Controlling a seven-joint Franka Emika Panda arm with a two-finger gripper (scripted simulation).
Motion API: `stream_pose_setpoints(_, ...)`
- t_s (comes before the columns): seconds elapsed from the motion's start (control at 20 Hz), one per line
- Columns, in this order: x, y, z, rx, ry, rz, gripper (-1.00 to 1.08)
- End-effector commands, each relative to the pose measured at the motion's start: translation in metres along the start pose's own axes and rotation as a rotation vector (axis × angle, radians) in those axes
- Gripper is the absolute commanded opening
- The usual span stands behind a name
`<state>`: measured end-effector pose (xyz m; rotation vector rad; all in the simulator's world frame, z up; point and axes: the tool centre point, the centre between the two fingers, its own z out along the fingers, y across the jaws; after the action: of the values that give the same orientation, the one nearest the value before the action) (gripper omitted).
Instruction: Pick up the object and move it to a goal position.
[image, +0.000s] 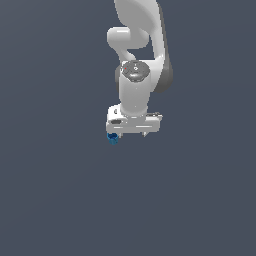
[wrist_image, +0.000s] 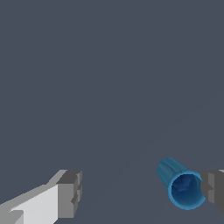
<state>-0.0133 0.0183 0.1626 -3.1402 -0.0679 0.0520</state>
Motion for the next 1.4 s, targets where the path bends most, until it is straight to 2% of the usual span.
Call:
stream_pose_setpoints(0.0, 0.000, 0.000, 0.000, 0.000, 0.000, 0.000, 1.00)
stream_pose_setpoints(0.4, -0.001, 0.018, -0.012, 0.016, 0.003, 0.046, 1.00)
stream_pose_setpoints(0.75, -0.002, 0.021, -0.010, 0.017, 0.004, 0.054, 1.00)
stream_pose_setpoints(1.05, -0.011, 0.032, 0.004, 0.017, 0.008, 0.102, 1.00)
stream_pose_setpoints(1.35, -0.030, 0.055, 0.031, 0.015, 0.017, 0.196, 1.00)
